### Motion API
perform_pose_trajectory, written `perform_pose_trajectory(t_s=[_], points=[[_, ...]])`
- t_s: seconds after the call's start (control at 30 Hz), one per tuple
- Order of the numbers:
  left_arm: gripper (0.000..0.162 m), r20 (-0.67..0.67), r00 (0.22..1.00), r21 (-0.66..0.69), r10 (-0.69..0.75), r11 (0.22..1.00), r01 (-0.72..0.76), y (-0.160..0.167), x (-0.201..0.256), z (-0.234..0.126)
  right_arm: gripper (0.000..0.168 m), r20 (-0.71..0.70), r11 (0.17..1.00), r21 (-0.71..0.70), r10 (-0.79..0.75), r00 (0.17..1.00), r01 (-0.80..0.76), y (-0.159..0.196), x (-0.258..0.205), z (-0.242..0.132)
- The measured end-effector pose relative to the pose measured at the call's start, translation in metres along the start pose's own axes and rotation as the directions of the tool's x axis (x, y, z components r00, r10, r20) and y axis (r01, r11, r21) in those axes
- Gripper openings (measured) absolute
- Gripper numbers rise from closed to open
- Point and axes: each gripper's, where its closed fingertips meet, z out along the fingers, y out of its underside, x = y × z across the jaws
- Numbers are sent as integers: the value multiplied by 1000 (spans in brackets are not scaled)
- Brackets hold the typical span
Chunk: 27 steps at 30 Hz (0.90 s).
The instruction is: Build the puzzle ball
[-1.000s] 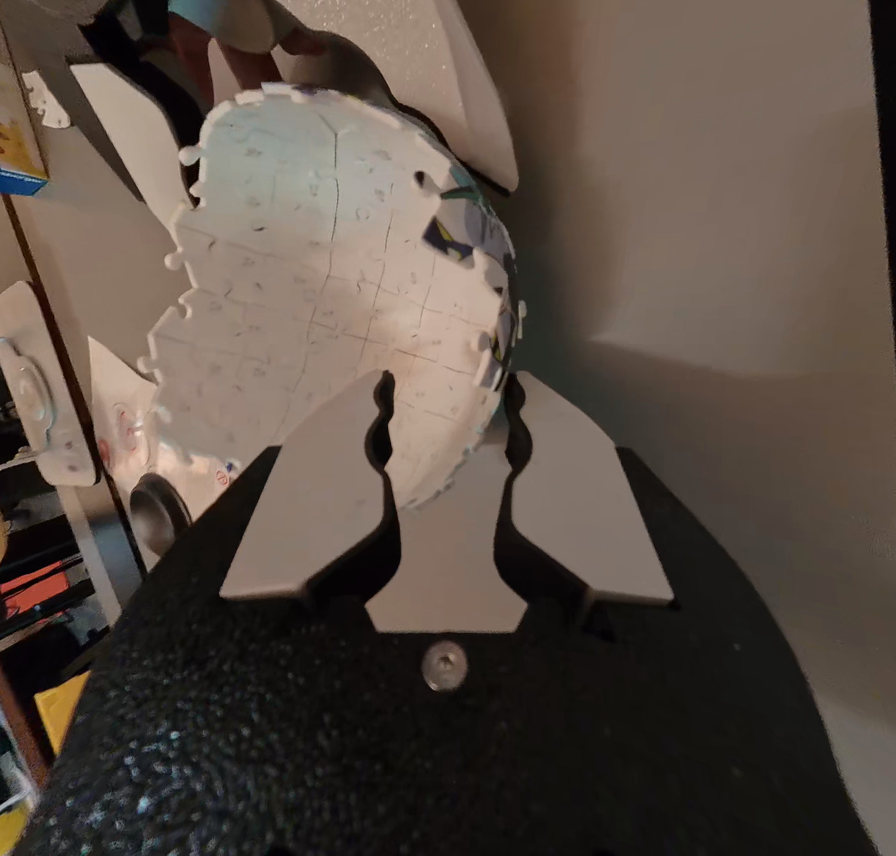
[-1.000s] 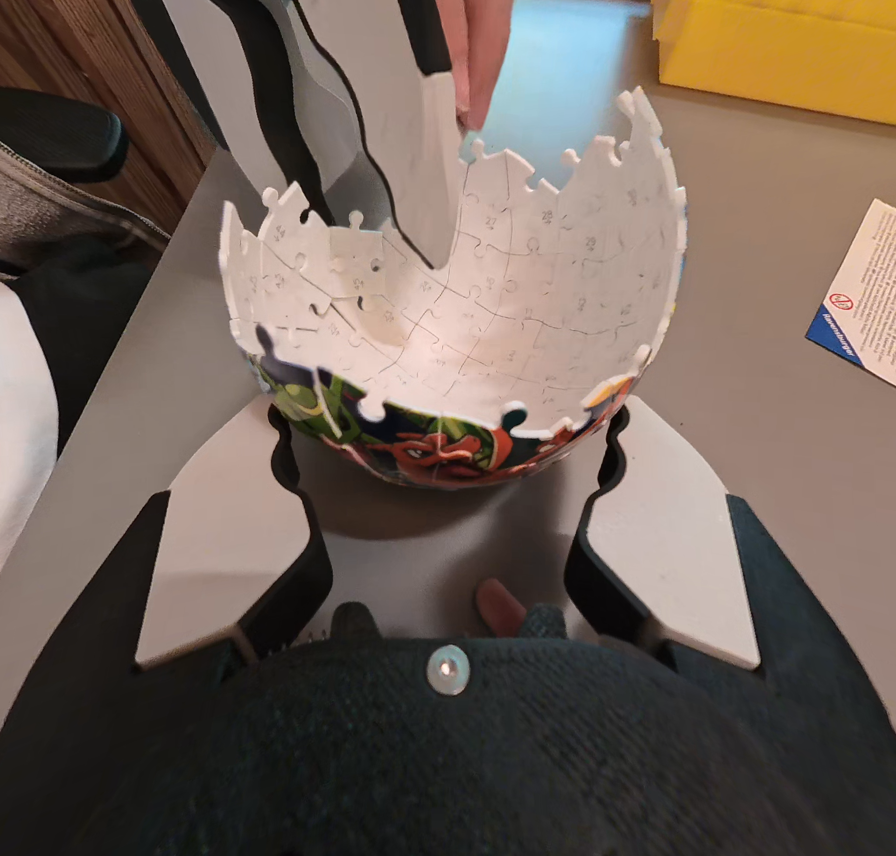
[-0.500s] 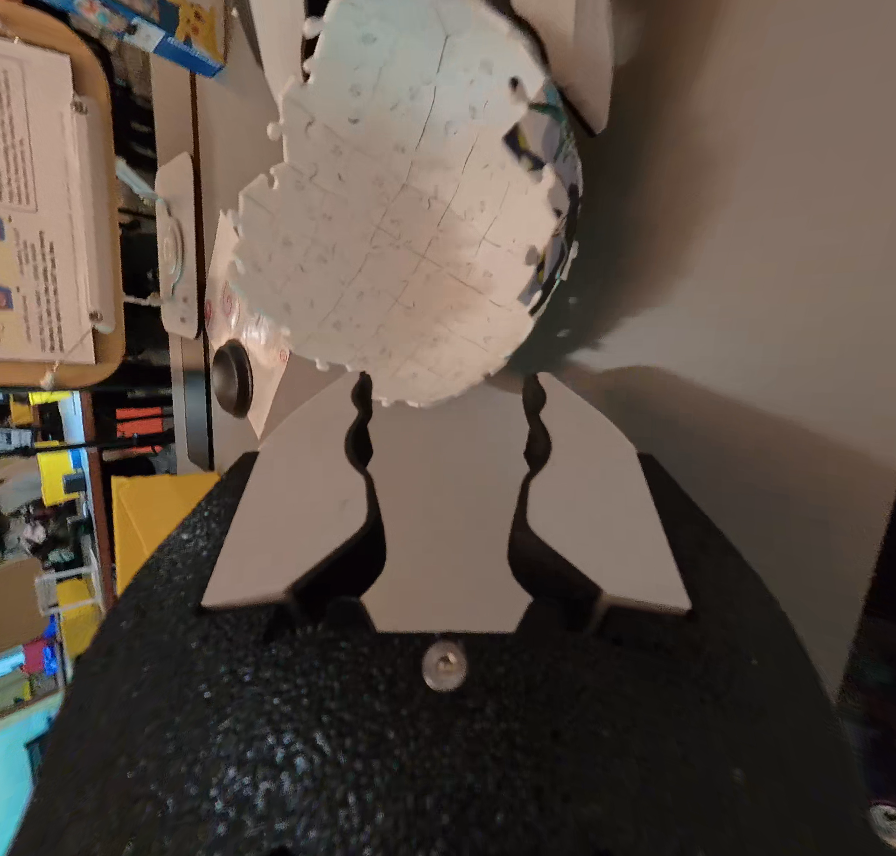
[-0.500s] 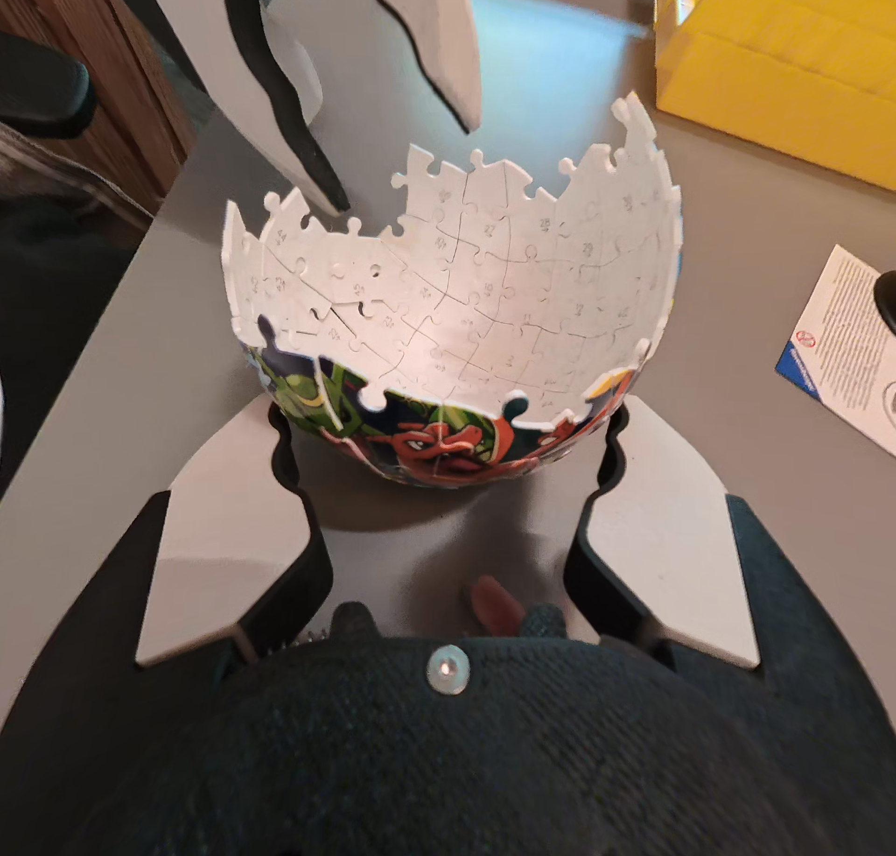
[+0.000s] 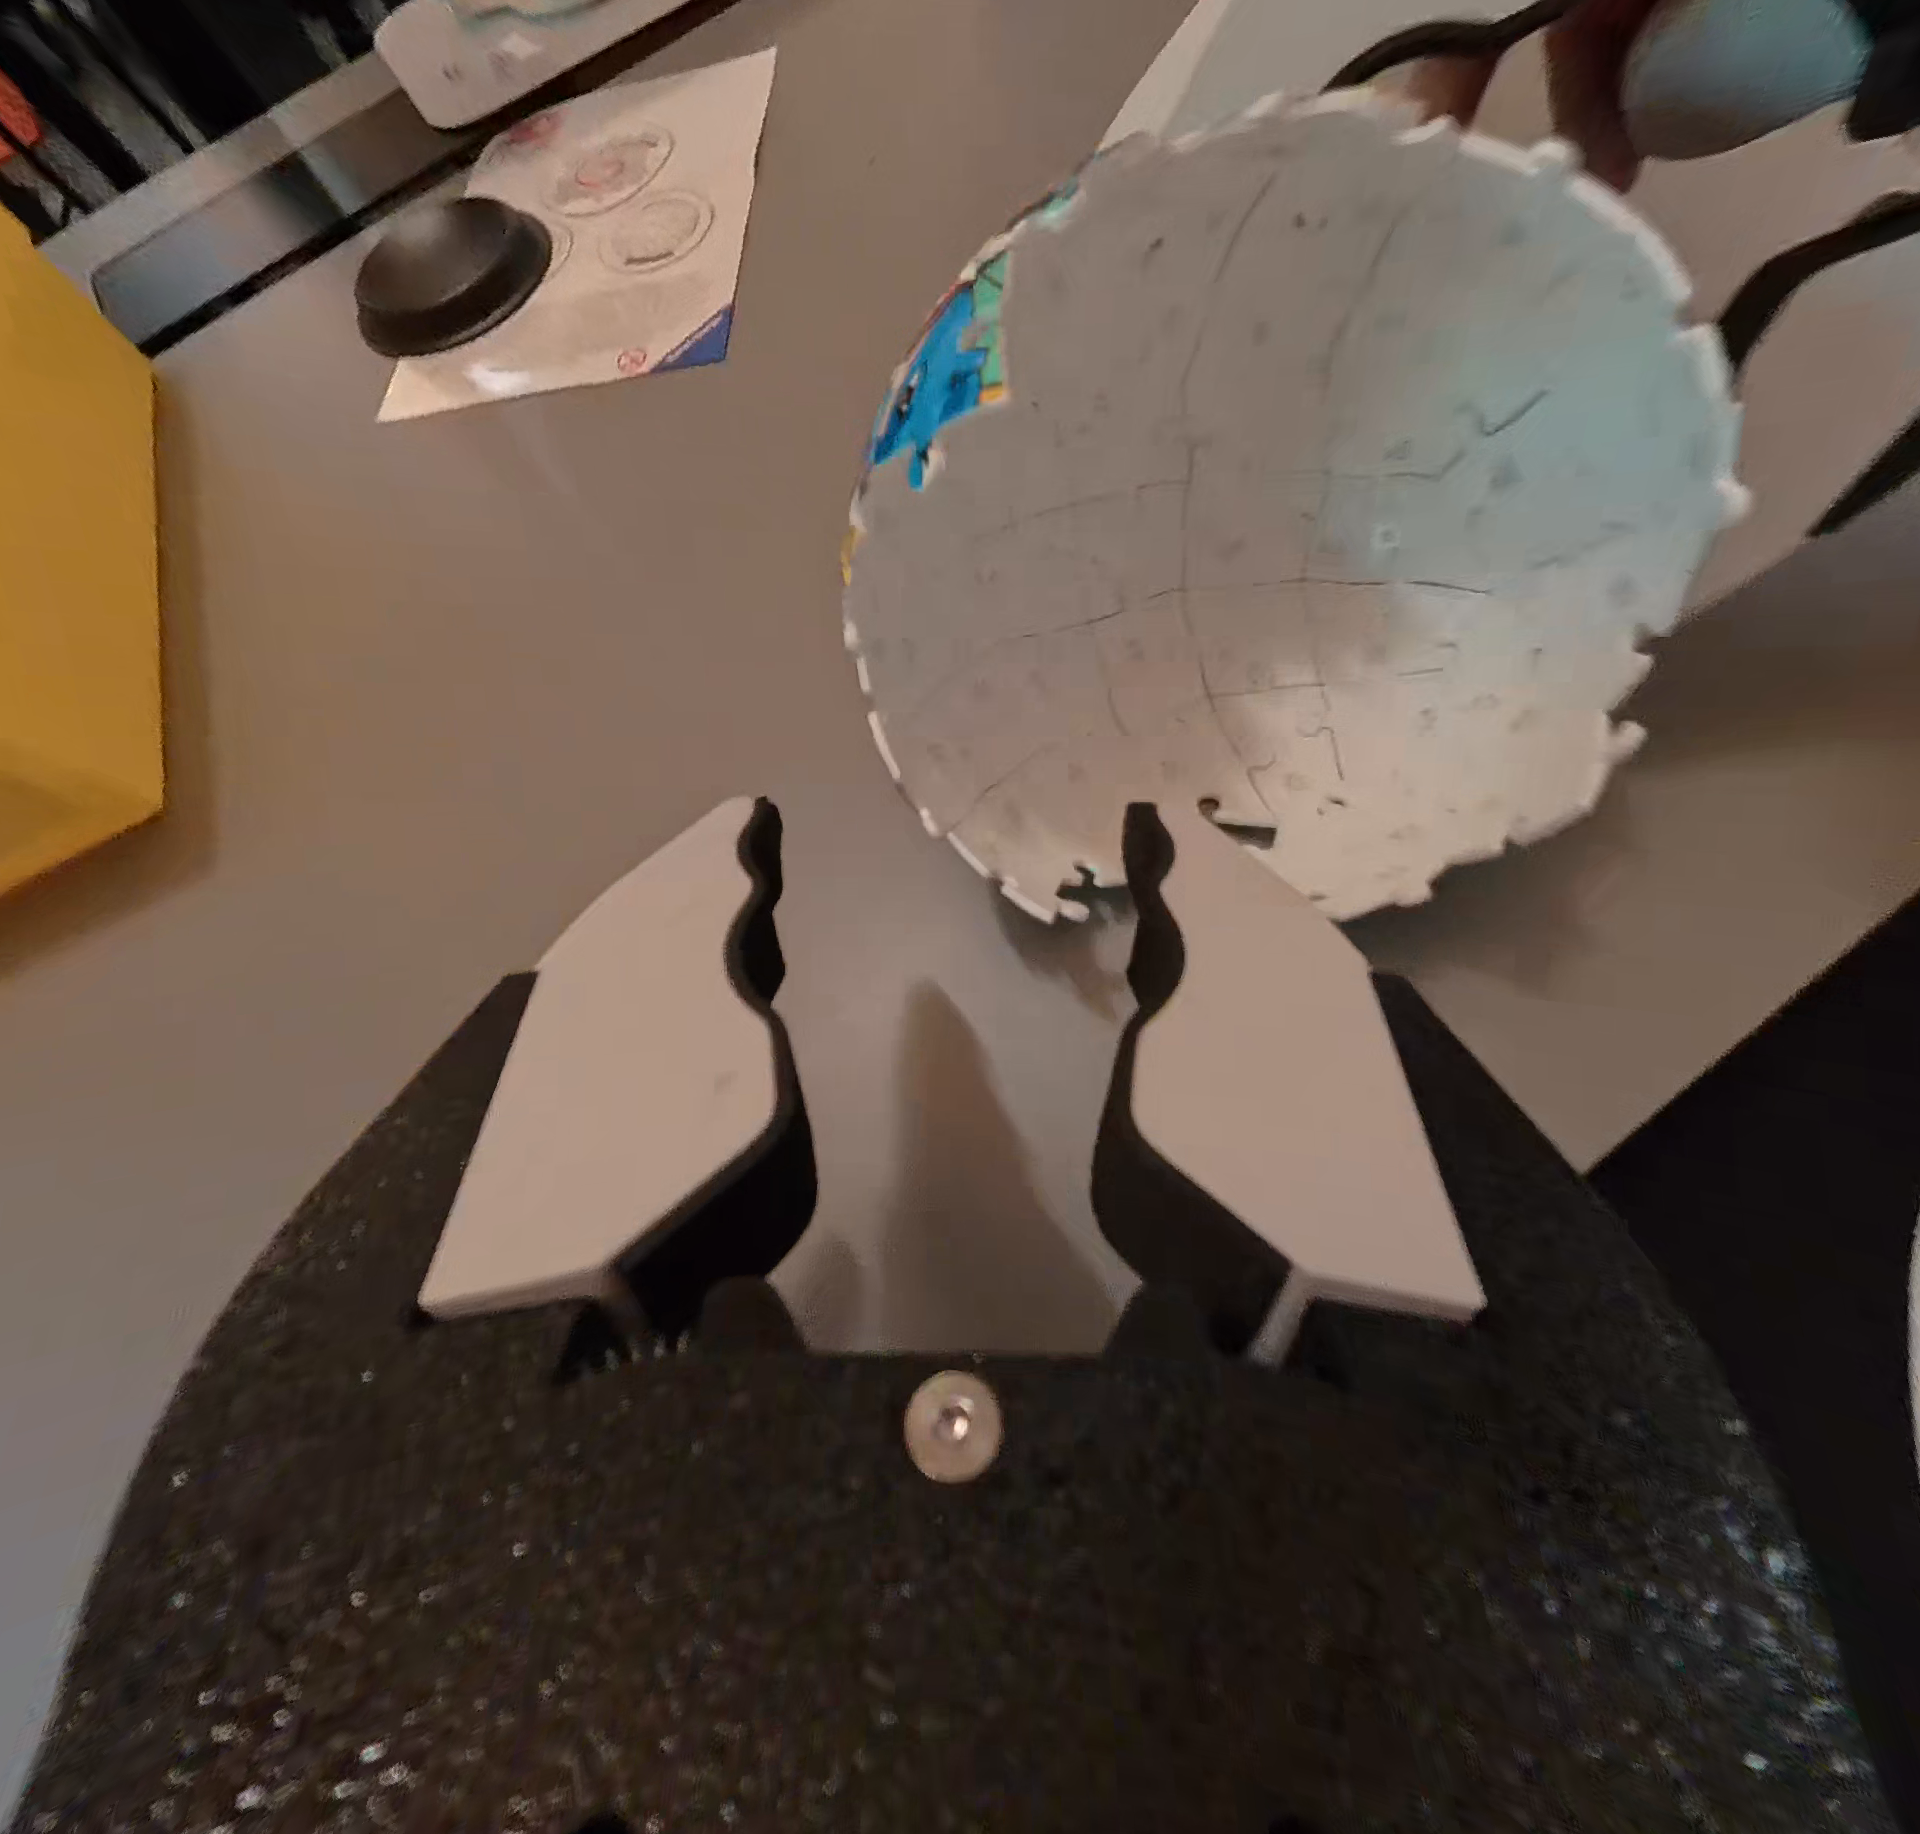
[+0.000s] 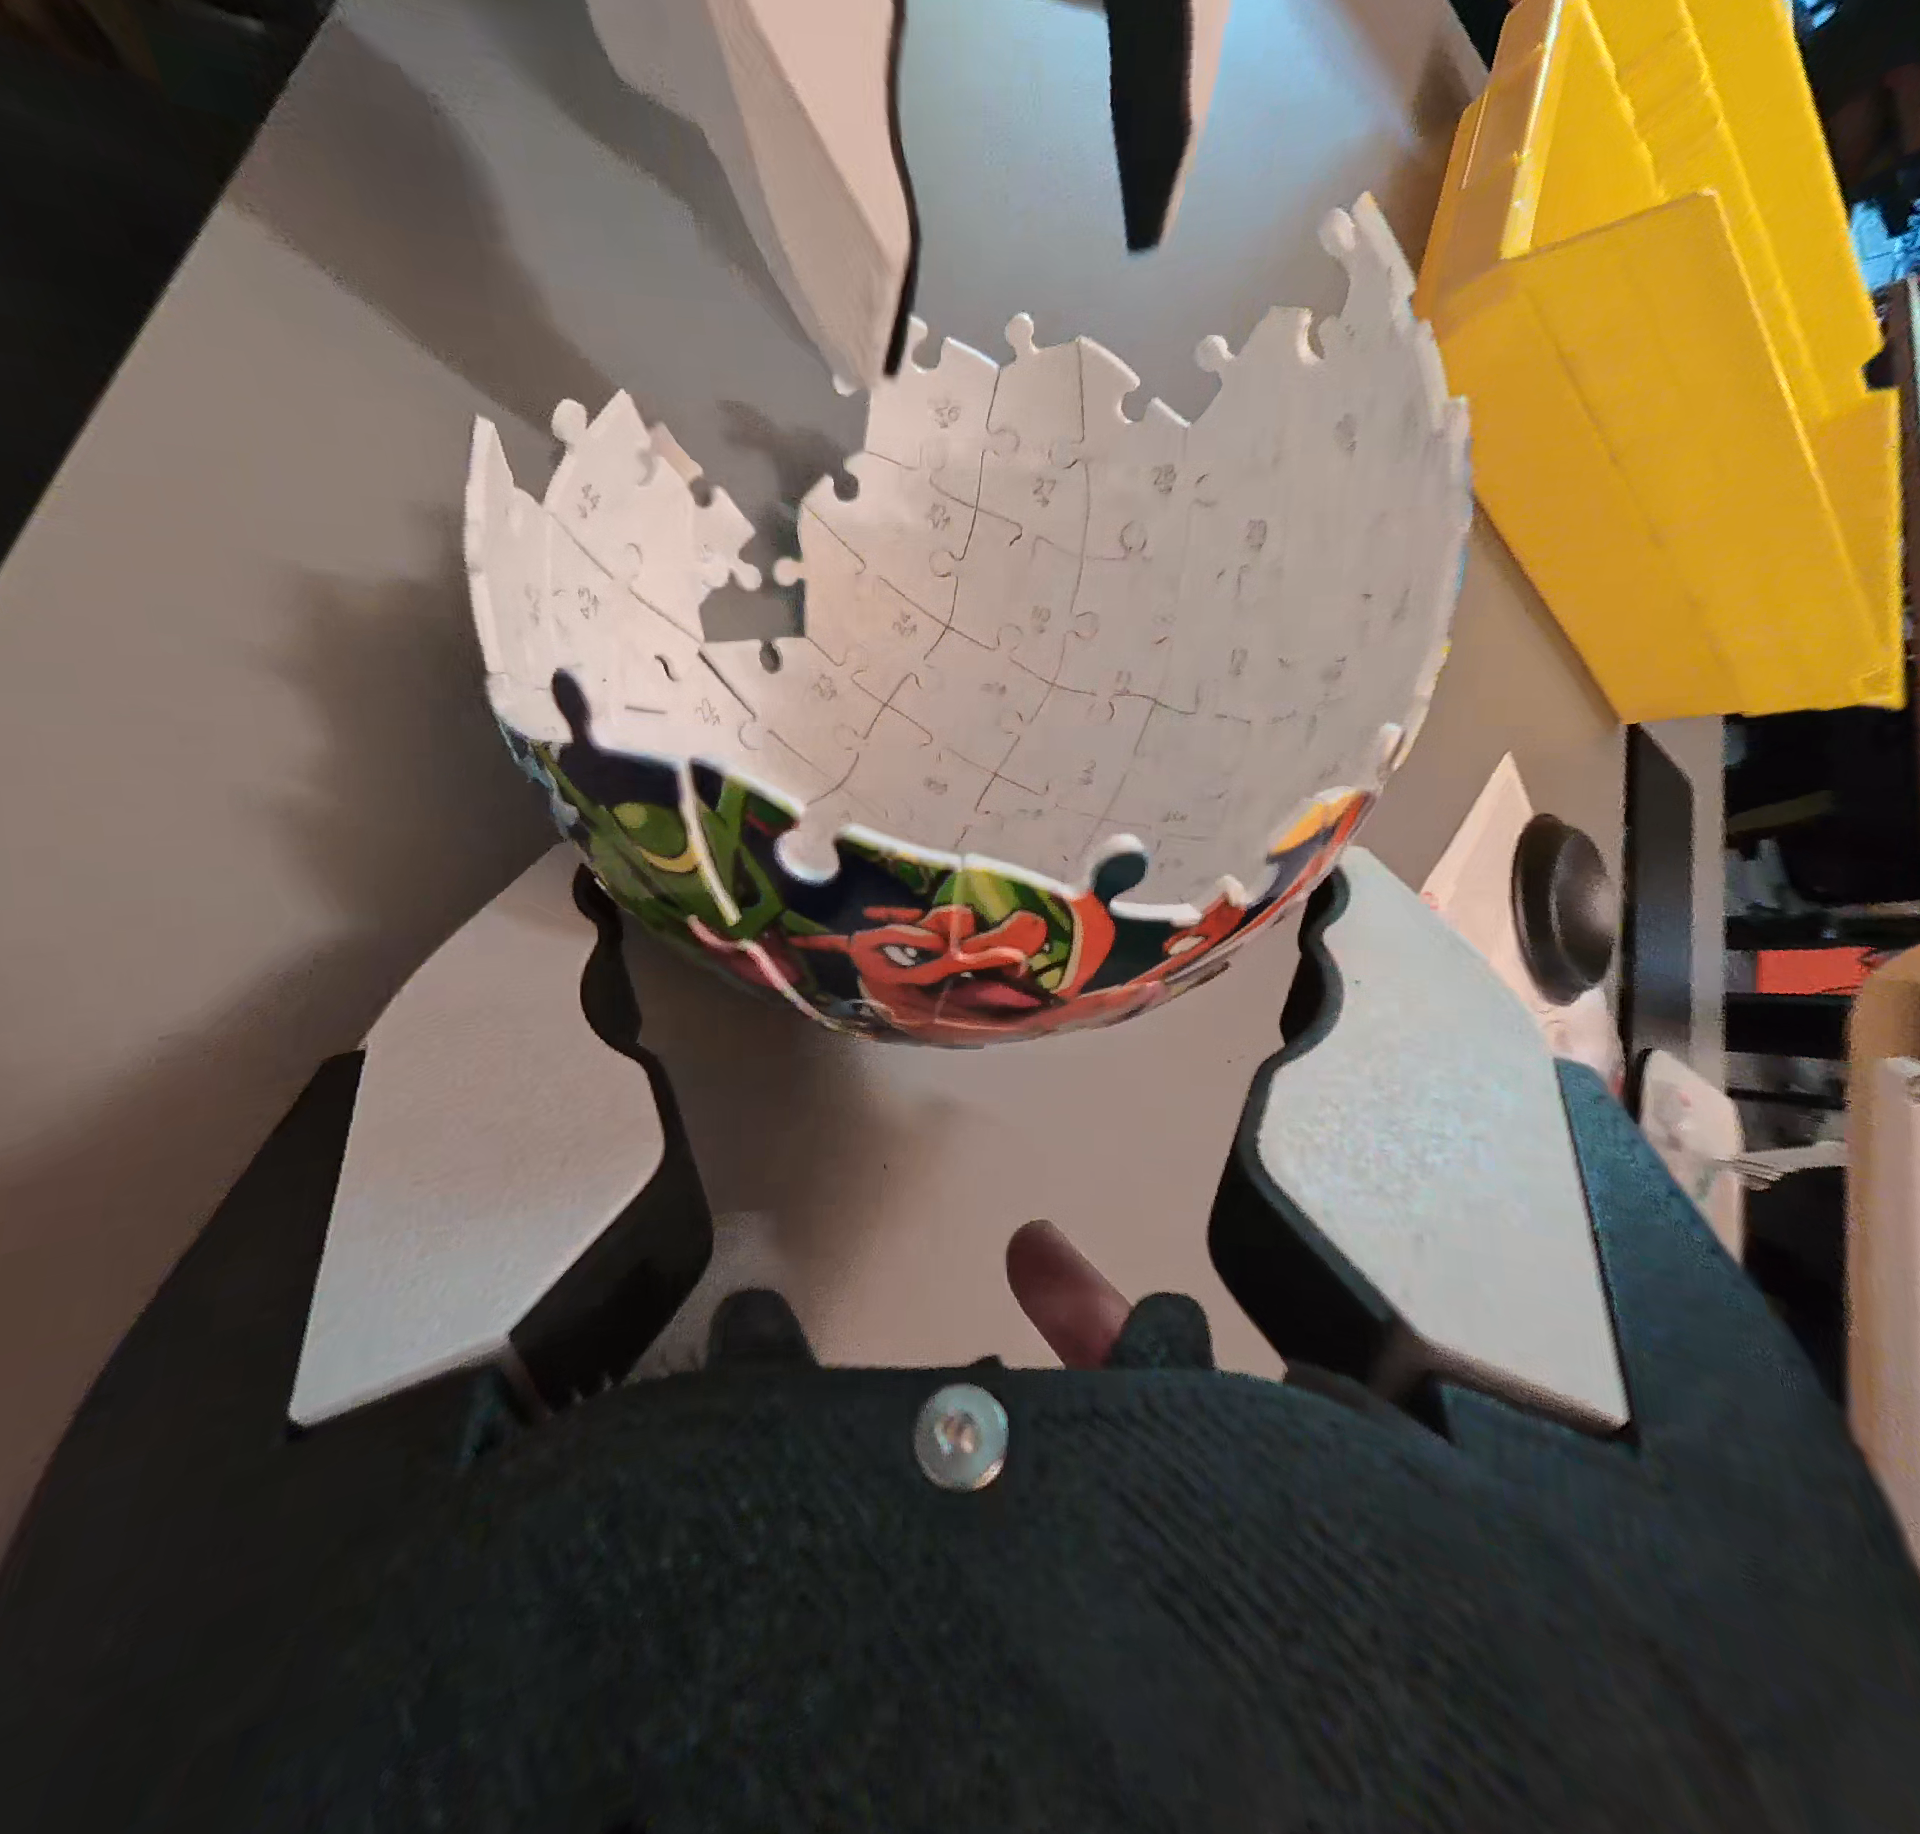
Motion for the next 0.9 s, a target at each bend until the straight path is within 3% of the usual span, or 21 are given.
perform_pose_trajectory(t_s=[0.2, 0.37, 0.5, 0.9], points=[[67, 62, 994, -51, -91, 994, 95, 21, -9, 25, 123, -64, 984, -113, -145, 987, 137, 0, 2, 2], [69, 106, 992, -108, -68, 991, 80, 25, -15, 34, 122, -80, 976, -140, -179, 981, 166, -1, 3, 2], [70, 119, 990, -138, -81, 986, 97, 27, -18, 40, 118, -102, 984, -101, -158, 982, 148, -5, 5, 4], [65, 69, 987, -171, -148, 973, 158, 31, -16, 45, 127, -111, 975, 223, 25, 993, 1, -21, 5, 17]])
